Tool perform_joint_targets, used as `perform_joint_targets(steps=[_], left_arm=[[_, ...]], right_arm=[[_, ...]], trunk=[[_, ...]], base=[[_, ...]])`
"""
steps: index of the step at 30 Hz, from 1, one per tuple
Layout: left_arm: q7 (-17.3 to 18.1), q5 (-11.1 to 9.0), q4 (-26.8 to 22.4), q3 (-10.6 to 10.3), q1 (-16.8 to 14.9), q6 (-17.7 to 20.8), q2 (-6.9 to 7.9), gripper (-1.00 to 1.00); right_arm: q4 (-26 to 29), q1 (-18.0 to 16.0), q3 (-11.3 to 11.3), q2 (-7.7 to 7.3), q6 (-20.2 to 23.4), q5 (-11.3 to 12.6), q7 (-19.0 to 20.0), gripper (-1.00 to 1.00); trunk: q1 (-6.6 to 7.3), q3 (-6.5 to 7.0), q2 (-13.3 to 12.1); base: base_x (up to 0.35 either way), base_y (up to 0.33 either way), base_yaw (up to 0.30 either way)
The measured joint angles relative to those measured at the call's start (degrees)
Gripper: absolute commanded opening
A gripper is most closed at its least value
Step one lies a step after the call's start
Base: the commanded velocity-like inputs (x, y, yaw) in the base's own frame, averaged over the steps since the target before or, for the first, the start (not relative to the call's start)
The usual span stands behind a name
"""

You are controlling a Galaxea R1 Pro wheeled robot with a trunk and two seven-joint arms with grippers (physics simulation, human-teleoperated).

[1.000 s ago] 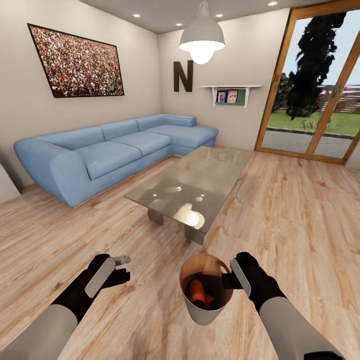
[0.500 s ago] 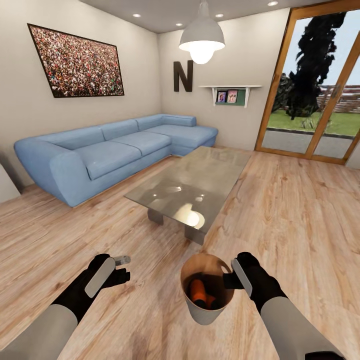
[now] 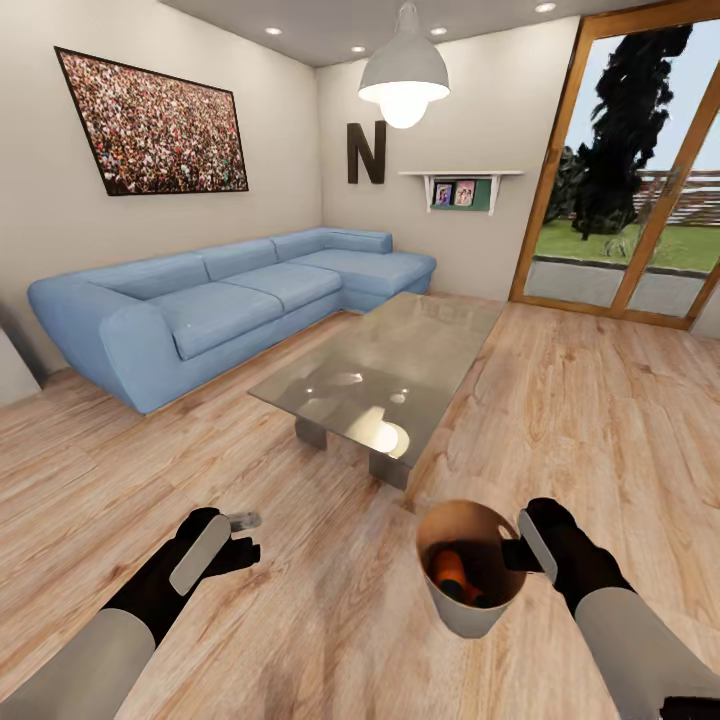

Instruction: Put the three can of soda from the living room inside the tash can in the kitchen.

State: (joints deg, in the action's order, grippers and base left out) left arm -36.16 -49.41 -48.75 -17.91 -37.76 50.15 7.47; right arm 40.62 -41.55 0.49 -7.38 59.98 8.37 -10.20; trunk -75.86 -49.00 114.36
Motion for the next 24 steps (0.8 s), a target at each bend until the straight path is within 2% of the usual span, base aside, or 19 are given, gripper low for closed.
perform_joint_targets(steps=[1,3,4,5,6,7,10,13,16,19,24], left_arm=[[0.0,0.0,0.0,0.0,0.0,0.0,0.01,1.0],[0.0,0.0,0.0,0.0,0.0,0.0,-0.01,1.0],[0.0,0.0,0.0,0.0,0.0,0.0,-0.03,1.0],[0.0,0.0,0.0,0.0,0.0,0.0,-0.04,1.0],[0.0,0.0,0.0,0.1,0.0,0.0,-0.04,1.0],[0.0,0.0,0.0,0.1,0.0,0.1,-0.05,1.0],[0.1,-0.1,0.0,0.1,0.0,0.1,-0.07,1.0],[0.3,-0.1,0.1,0.1,0.0,0.2,-0.08,1.0],[0.3,-0.1,0.1,0.1,0.0,0.3,-0.09,1.0],[0.3,-0.2,0.1,0.2,0.0,1.4,-0.15,1.0],[0.0,-0.4,1.0,0.3,0.1,2.3,-0.92,1.0]], right_arm=[[-0.4,-0.2,-2.0,-1.74,0.0,0.4,0.2,-1.0],[1.8,-0.4,-4.6,-3.18,0.0,-2.5,0.3,-1.0],[3.1,-0.5,-5.9,-3.7,0.0,-2.5,0.4,-1.0],[4.4,-0.5,-7.0,-4.13,0.0,-1.2,0.5,-1.0],[5.4,-0.4,-8.8,-4.82,0.0,1.2,0.8,-1.0],[7.4,-0.4,-9.5,-5.07,0.0,1.9,0.8,-1.0],[14.5,-0.4,-11.2,-5.68,0.0,0.8,0.8,-1.0],[18.6,-0.1,-11.9,-5.98,0.0,0.1,0.8,-1.0],[20.3,0.1,-12.2,-6.0,0.0,1.0,0.9,-1.0],[21.0,0.2,-12.2,-5.92,0.0,1.3,1.0,-1.0],[21.2,0.3,-12.2,-5.93,0.0,0.7,0.9,-1.0]], trunk=[[0.0,-0.02,0.0],[0.0,-0.01,0.0],[0.0,0.0,0.0],[0.0,0.0,0.0],[0.0,-0.02,0.0],[0.0,-0.02,0.0],[0.0,-0.01,0.0],[0.0,0.0,0.0],[0.0,-0.01,0.0],[0.0,-0.01,0.0],[0.0,-0.02,0.0]], base=[[0.0,0.0,0.0],[0.0,0.0,0.0],[0.0,0.0,0.0],[0.0,0.0,0.0],[0.0,0.0,0.0],[0.0,0.0,0.0],[0.0,0.0,0.0],[0.0,0.0,0.0],[0.0,0.0,0.0],[0.0,0.0,0.0],[0.0,0.0,0.0]])
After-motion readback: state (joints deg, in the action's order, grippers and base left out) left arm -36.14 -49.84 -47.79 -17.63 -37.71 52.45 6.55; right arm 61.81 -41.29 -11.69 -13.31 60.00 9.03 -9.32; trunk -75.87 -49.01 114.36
